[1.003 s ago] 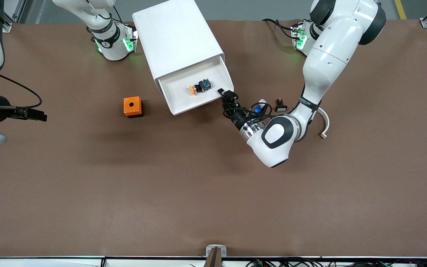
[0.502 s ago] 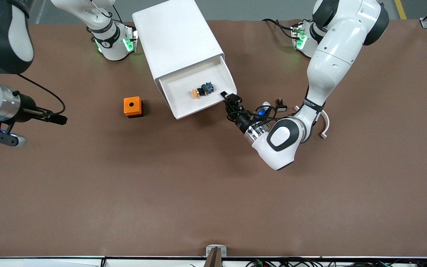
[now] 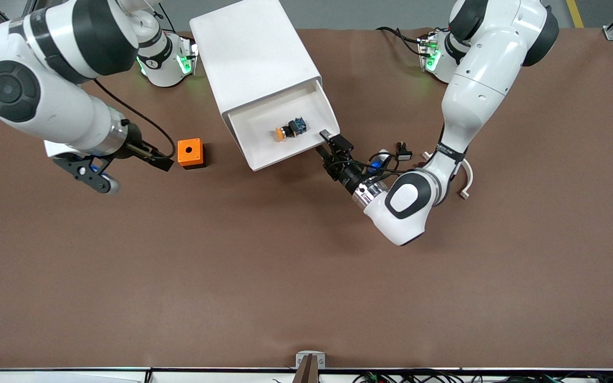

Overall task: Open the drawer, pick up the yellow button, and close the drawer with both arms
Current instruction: 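Grasp the yellow button with the right gripper while the left gripper releases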

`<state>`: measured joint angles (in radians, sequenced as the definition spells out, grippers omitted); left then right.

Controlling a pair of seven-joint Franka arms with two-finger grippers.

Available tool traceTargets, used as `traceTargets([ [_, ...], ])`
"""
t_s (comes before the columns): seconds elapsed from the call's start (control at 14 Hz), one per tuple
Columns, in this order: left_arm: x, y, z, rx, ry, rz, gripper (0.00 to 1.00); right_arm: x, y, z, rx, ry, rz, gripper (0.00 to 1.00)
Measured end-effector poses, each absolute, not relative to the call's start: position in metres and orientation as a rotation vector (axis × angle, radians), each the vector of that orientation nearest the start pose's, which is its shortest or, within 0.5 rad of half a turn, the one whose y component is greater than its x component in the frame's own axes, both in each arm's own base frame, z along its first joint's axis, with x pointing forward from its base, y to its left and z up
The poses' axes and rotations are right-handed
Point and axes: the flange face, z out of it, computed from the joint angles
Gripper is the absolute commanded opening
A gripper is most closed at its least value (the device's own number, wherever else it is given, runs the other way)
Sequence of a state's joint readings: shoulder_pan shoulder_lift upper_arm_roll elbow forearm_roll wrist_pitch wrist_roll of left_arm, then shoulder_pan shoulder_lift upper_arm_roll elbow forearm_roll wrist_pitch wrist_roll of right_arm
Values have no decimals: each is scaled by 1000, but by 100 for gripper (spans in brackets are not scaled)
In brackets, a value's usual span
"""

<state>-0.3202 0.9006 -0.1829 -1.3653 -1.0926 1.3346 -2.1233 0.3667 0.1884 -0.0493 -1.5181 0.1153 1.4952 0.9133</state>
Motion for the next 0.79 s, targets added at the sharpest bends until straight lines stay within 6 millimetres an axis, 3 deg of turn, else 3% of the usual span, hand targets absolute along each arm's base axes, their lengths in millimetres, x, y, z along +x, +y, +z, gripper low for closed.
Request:
traceTargets([
  [0.14,553,-388,230,1541,2068,-2339,87,556,225,538,-2982,988,345,100],
  [0.36,570,-377,242,1568,1834,-2286,91,537,283,537,-2940,1081,284,100],
  [0.57,590,-366,260,1657,1569,-2144,92,509,342,528,-2904,1147,234,100],
  [0.79,608,-351,274,1790,1323,-1941,96,486,386,519,-2855,1203,191,100],
])
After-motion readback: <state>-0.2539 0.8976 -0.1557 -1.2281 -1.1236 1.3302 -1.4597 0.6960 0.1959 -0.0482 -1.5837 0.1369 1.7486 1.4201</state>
